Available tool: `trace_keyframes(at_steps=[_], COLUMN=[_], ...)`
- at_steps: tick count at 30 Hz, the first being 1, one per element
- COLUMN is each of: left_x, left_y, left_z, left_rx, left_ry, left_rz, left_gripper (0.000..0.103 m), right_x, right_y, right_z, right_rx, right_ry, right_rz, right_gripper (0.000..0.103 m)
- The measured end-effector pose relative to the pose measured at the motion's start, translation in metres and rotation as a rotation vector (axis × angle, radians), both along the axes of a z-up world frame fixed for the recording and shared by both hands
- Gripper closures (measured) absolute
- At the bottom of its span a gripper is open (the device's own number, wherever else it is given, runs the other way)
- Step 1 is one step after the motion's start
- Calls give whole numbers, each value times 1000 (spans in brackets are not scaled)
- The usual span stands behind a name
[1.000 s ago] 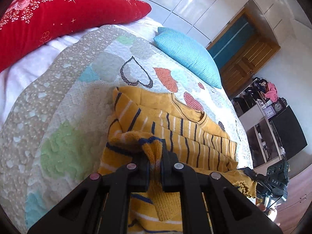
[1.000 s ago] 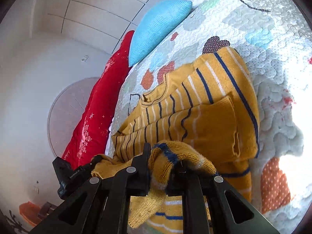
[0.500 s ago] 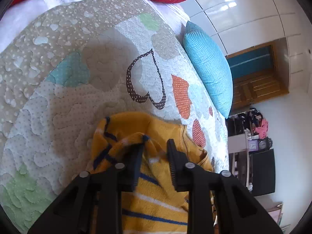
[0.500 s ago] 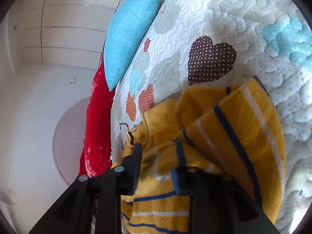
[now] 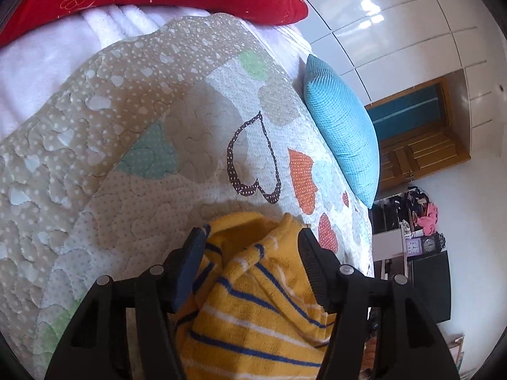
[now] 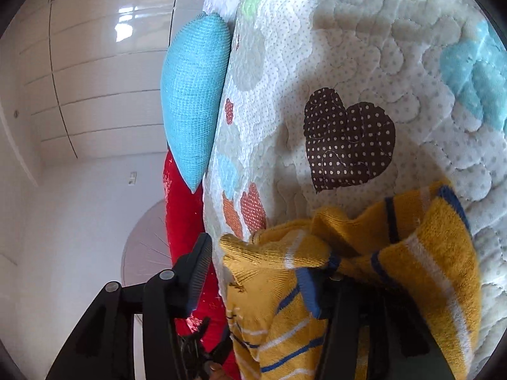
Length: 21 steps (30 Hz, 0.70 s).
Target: Fold small clothes
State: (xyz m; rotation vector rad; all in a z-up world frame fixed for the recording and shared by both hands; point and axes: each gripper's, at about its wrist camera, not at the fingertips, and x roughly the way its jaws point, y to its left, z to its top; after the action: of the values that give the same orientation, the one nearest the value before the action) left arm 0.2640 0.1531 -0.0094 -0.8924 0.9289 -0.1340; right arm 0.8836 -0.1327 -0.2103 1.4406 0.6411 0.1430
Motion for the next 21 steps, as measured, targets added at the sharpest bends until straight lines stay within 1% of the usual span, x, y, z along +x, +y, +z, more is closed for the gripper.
trace_keyframes(at_steps=[3,4,8,10,11,12,14,16,17,18,19,21], left_x=[-17,-24,-53,-66,-72,-79,-90,-99,-101,-104,-106,-107], left_y=[-4,-5,-7,-8,-9,-11,-14,-22,-27,-32,-36,-42], left_z=[16,22,37,37,36,35,33,31,31,29,27,23], left_rx=[86,123,288,345,367,393,430,481,505,530,554,571], left_ry=[-25,-35,-61,-64,-62,-60,-60,-68,-72,-75,-75,-69], left_rz=[-40,-51,-77,-93,-100,-111,-132,-161,-174,-187,-195,-198], left_gripper=[37,36,33,32,32,32,32,32,32,32,32,32], right_x=[-10,-15,-35,-49,-58,-63,-73,-73,-69,-62,-56,-43], right_y=[-3,-4,-17,-25,-29,-30,-25,-8,5,21,36,61], right_z=[4,6,16,23,29,34,48,65,71,73,75,76], right_rx=[56,58,31,4,-18,-38,-109,-237,-299,-351,-404,-527], right_ry=[-34,-40,-31,-27,-28,-33,-53,-57,-55,-49,-45,-39], right_rz=[-59,-75,-88,-123,-139,-144,-109,-15,50,113,170,249], right_gripper=[26,25,24,22,19,19,19,27,37,44,46,47])
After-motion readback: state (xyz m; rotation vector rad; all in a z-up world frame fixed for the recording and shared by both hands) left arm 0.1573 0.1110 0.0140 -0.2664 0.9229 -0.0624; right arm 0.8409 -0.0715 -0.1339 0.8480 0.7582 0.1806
